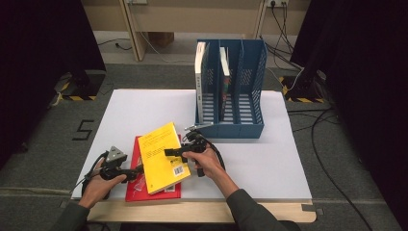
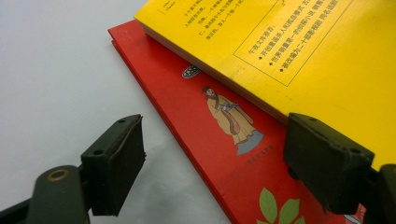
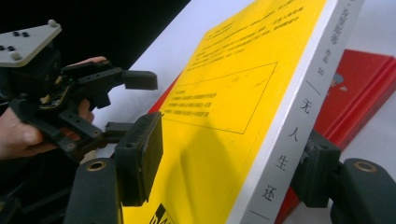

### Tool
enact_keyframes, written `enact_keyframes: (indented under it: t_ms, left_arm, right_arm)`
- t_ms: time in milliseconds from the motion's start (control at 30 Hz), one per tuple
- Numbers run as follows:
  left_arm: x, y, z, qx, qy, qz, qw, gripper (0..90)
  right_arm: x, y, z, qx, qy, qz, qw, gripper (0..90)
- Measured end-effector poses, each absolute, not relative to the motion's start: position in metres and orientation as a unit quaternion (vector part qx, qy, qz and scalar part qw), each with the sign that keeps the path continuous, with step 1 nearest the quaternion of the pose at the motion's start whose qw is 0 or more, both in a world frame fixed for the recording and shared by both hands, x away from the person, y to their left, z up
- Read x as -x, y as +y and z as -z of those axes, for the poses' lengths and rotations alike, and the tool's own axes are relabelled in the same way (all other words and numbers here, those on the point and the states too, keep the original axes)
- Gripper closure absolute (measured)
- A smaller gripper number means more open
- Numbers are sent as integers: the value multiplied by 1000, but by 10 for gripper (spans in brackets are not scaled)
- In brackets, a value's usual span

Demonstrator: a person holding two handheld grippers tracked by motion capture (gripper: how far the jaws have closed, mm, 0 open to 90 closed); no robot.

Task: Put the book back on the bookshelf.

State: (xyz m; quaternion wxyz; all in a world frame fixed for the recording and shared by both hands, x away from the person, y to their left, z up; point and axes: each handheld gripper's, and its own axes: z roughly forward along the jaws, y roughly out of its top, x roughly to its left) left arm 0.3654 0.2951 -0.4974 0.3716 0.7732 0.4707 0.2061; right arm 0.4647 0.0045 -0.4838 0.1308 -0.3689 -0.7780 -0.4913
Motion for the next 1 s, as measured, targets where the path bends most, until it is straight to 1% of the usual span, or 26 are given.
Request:
enact_keyframes:
  t_ms: [33, 67, 100, 300, 467, 600, 667, 867, 1000]
  left_arm:
    - [-365, 295, 497, -773, 471, -206, 371, 196]
    - [-365, 295, 497, -773, 471, -206, 371, 197]
    - [-365, 295, 497, -773, 470, -207, 371, 197]
    - [-365, 296, 497, -773, 471, -204, 373, 195]
    - [-366, 304, 500, -765, 483, -188, 382, 158]
    - [-368, 307, 500, -756, 495, -189, 384, 156]
    - [-368, 310, 500, -750, 502, -193, 385, 165]
    - [-370, 321, 499, -730, 523, -207, 388, 155]
    - [-371, 323, 500, -729, 526, -209, 385, 155]
  right_arm:
    - [-466, 5, 484, 369, -778, 492, 129, 376]
    - [-467, 6, 483, 370, -779, 491, 124, 435]
    - [-467, 6, 483, 372, -782, 489, 109, 480]
    - [-465, 5, 480, 379, -766, 510, 100, 595]
    - [-458, 5, 471, 359, -756, 539, 96, 702]
    - [-453, 8, 461, 339, -759, 550, 82, 715]
    - [-452, 8, 458, 337, -755, 557, 81, 721]
    - [-449, 2, 448, 333, -747, 572, 71, 729]
    - [-446, -2, 439, 325, -744, 581, 58, 729]
